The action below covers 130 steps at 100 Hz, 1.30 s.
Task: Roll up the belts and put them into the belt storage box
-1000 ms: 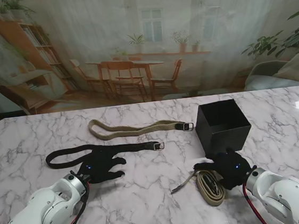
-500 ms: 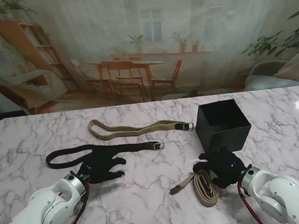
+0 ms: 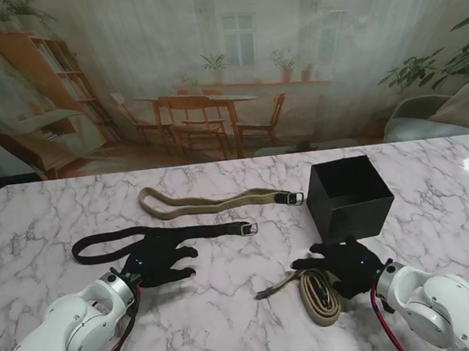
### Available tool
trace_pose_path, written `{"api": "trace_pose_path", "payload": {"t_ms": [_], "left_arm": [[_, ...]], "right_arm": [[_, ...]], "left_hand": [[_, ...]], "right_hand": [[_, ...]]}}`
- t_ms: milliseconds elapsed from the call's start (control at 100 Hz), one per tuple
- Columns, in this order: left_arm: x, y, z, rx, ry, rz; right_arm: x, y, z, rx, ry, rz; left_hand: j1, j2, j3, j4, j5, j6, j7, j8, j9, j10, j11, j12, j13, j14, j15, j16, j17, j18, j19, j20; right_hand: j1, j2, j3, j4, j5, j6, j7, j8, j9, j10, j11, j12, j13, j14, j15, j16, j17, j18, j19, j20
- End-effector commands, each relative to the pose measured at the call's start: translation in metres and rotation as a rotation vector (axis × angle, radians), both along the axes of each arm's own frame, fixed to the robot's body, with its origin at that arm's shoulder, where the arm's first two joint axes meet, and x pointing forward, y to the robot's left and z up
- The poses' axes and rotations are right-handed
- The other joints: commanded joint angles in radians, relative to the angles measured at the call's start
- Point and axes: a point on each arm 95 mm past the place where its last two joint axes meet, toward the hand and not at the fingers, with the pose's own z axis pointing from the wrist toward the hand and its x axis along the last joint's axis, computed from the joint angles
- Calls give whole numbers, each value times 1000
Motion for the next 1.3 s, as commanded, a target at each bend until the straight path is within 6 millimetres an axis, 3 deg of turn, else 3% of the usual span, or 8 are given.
{"api": "trace_pose_path", "payload": {"t_ms": [0, 170, 340, 610, 820, 980, 1090, 1290], "left_arm": [[-1, -1, -2, 4, 11, -2], [-1, -2, -2, 2, 11, -3], [0, -2, -2, 0, 11, -4], [0, -2, -2, -1, 12, -5], [0, -2, -2, 0, 13, -4], [0, -3, -2, 1, 16, -4], [0, -3, -2, 2, 17, -5], [0, -6, -3, -22, 31, -7]], "right_arm": [[2, 6, 2, -10, -3, 21], [7, 14, -1, -19, 8, 45], [9, 18, -3, 24, -15, 46], [5, 12, -7, 62, -76, -18], [-4, 3, -10, 16, -97, -98], [-16, -3, -12, -31, -86, -130], [-23, -7, -9, -40, -90, -141], [-28, -6, -3, -12, -95, -138]], "left_hand": [[16, 43, -16, -19, 6, 24, 9, -2, -56, 11, -5, 12, 1, 3, -3, 23, -19, 31, -30, -11], [14, 44, -16, -19, 4, 23, 9, -3, -56, 11, -5, 12, 1, 2, -3, 23, -22, 30, -31, -12], [15, 43, -16, -19, 5, 23, 9, -3, -58, 11, -5, 12, -1, 3, -4, 23, -18, 32, -30, -11], [15, 43, -16, -19, 5, 23, 9, -3, -58, 11, -5, 12, 0, 3, -5, 23, -22, 33, -33, -12], [14, 44, -16, -19, 5, 23, 9, -3, -58, 11, -5, 12, 0, 2, -5, 23, -22, 35, -34, -12], [14, 44, -16, -19, 5, 24, 9, -3, -57, 12, -4, 12, 1, 2, -4, 23, -22, 35, -34, -11], [13, 47, -17, -19, -5, 25, 5, -4, -56, 11, -4, 12, 2, 4, -4, 23, -18, 34, -32, -10], [3, 49, -20, -20, -91, 50, -44, -24, -49, 16, -2, 13, 12, 10, 1, 26, 6, 33, -10, 0]], "right_hand": [[23, -35, 32, 22, -10, 12, -13, 63, -32, 13, -40, -25, -34, 24, -33, -22, -28, 61, -16, -53], [-7, -39, 25, 15, 19, -30, 162, 246, -43, 12, -39, -21, -58, -5, -37, -22, -54, 30, -7, -115], [-80, -23, -22, -12, 212, -149, 599, 379, 19, -3, 32, 11, -43, -21, -25, -14, -54, 25, 9, -128], [-82, 11, -174, -161, 365, -167, 935, 249, 243, -174, 73, 85, 37, -66, -2, -1, -47, 26, 26, -135], [-12, 44, -169, -150, 379, -91, 927, 201, 269, -111, 53, 92, 63, -52, 11, 12, -32, 26, 38, -128], [-94, 95, -96, -16, 322, 130, 644, 90, 230, -21, 29, 69, 52, -29, 11, 25, -36, 10, 36, -109], [-106, 102, -105, -6, 264, 233, 494, 29, 206, 3, 21, 60, 43, -23, 9, 24, -36, -3, 34, -104], [-131, 106, -127, -6, 256, 234, 465, 4, 196, 13, 15, 55, 39, -27, 8, 25, -39, -27, 33, -100]]}}
